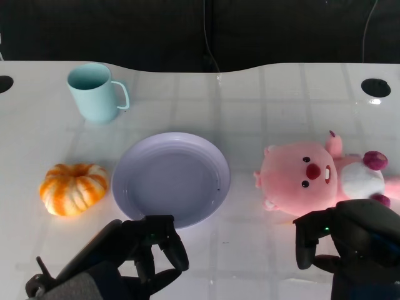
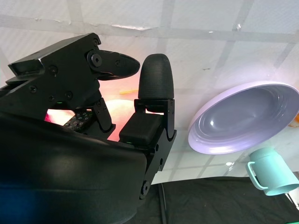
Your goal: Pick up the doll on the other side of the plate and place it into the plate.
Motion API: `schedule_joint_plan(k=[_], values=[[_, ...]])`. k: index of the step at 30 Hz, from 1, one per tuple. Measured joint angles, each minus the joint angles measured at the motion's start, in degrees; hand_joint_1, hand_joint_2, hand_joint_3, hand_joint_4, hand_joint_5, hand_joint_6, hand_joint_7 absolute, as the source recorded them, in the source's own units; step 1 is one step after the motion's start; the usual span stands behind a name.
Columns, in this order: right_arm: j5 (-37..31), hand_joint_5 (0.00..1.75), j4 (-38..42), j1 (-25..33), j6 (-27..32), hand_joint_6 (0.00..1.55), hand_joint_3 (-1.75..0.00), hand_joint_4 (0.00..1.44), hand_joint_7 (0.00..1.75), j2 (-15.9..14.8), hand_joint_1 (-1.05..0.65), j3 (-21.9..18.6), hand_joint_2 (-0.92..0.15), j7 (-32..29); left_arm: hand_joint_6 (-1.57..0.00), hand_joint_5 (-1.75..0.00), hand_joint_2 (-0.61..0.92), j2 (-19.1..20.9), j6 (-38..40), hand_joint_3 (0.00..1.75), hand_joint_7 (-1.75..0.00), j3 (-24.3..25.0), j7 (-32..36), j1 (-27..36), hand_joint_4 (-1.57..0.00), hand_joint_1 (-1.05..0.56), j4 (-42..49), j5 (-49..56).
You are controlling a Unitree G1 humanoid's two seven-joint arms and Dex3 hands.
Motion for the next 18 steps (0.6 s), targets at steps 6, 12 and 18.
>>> schedule_joint_plan(k=[6,12,18], values=[[-0.3,1.71,0.0,0.0,0.0,0.87,-0.69,0.84,1.16,0.0,-0.1,0.0,-0.62,0.0,-0.64,-1.75,0.76,0.0,-0.5,0.63,-1.39,0.0,0.0,0.0,-0.67,-0.22,0.2,0.0],[-0.9,1.71,-0.1,0.0,0.0,0.86,-0.71,0.83,1.18,0.0,-0.1,0.0,-0.61,0.0,-0.64,-1.75,0.75,0.0,-1.0,0.64,-1.39,0.0,0.0,0.0,-0.66,-0.23,0.3,0.1],[-0.9,1.69,-0.1,0.0,0.0,0.87,-0.69,0.84,1.14,0.0,-0.1,0.0,-0.61,0.0,-0.64,-1.75,0.75,0.0,-0.8,0.64,-1.39,0.0,0.0,0.0,-0.65,-0.23,0.2,0.1]])
